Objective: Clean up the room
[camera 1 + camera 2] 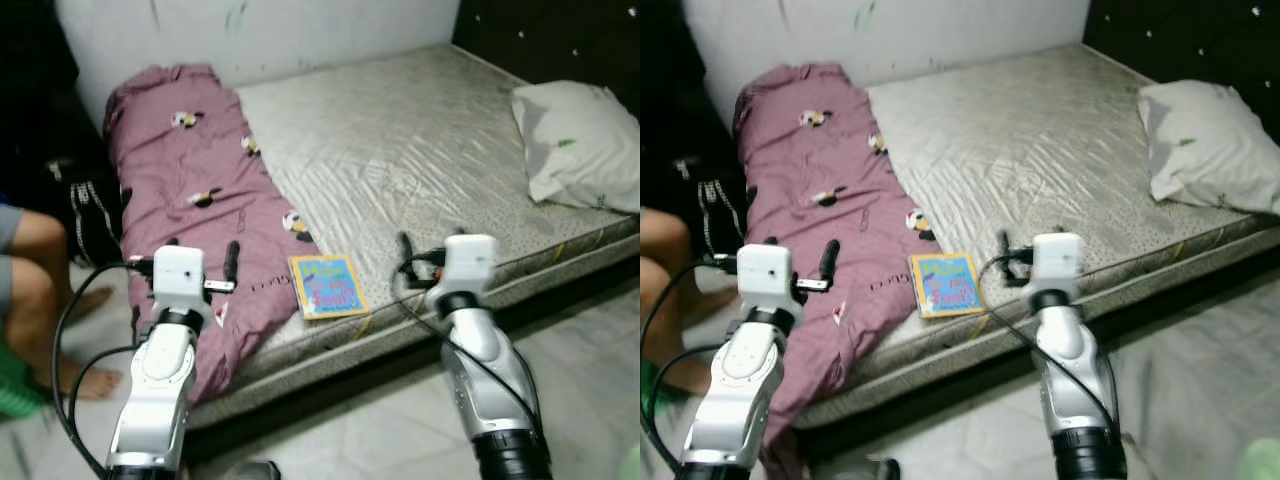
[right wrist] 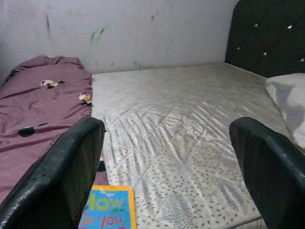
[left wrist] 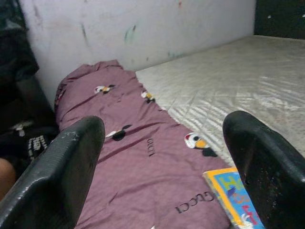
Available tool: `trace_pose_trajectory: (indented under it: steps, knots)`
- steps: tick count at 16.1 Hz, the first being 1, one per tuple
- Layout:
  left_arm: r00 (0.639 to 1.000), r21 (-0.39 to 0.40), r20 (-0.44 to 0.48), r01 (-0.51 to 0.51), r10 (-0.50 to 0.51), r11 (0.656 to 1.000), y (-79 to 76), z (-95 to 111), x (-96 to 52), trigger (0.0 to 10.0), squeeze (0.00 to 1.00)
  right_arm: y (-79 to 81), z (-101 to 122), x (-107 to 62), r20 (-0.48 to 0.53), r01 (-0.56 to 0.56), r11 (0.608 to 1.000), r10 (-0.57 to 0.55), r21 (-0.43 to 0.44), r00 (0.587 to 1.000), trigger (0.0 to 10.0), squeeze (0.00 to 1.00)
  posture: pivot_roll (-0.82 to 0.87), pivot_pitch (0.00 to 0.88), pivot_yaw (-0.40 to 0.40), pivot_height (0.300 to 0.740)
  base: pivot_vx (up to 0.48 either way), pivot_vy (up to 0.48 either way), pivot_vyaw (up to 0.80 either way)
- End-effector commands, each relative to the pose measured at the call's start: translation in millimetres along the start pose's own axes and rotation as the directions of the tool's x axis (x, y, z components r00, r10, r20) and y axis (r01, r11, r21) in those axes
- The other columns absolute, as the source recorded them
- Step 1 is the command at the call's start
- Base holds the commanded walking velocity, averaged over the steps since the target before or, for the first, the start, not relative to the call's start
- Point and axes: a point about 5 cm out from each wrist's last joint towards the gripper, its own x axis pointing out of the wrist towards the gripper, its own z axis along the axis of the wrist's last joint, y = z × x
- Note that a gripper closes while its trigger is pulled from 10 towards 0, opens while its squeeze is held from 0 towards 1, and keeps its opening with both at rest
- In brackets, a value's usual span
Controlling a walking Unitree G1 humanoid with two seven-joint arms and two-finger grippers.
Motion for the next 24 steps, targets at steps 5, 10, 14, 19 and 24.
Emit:
trace_pose_trajectory:
  steps: [5, 10, 14, 19, 24]
  knots:
    - [0.999, -0.009, 0.013, 0.048, -0.048, 0.999, -4.5, 2.7, -0.5, 10.0, 0.00, -2.3, 1.4, 0.9, 0.005, 0.008, 1.000, -0.008, 0.009, 1.000, 10.0, 0.00, -0.04, 0.000, 0.044, 0.740, 0.170, 0.000, 0.00]
    - [0.998, -0.009, 0.012, 0.067, -0.067, 0.998, -5.0, 3.0, -0.6, 10.0, 0.00, -1.9, 0.7, 0.9, 0.001, 0.007, 1.000, -0.007, 0.016, 1.000, 10.0, 0.00, -0.04, 0.000, 0.047, 0.740, 0.313, 0.000, 0.00]
    - [0.998, 0.010, 0.008, 0.068, -0.068, 0.998, -6.6, 2.1, 0.5, 10.0, 0.00, 0.8, 0.5, 1.1, 0.002, -0.015, 1.000, 0.015, 0.004, 1.000, 10.0, 0.00, -0.04, 0.000, 0.044, 0.740, 0.068, 0.000, 0.74]
    - [0.998, 0.013, 0.010, 0.069, -0.069, 0.998, -8.4, 2.5, 1.8, 10.0, 0.00, 1.7, -0.5, 0.7, 0.000, -0.026, 1.000, 0.026, 0.005, 1.000, 10.0, 0.00, -0.04, 0.000, 0.043, 0.740, 0.000, 0.000, 0.77]
    - [0.998, 0.023, 0.004, 0.059, -0.059, 0.998, -8.7, 0.7, 2.0, 10.0, 0.00, 1.9, -0.8, 0.4, -0.002, -0.030, 1.000, 0.030, 0.005, 1.000, 10.0, 0.00, -0.04, 0.000, 0.041, 0.740, 0.000, 0.000, 0.78]
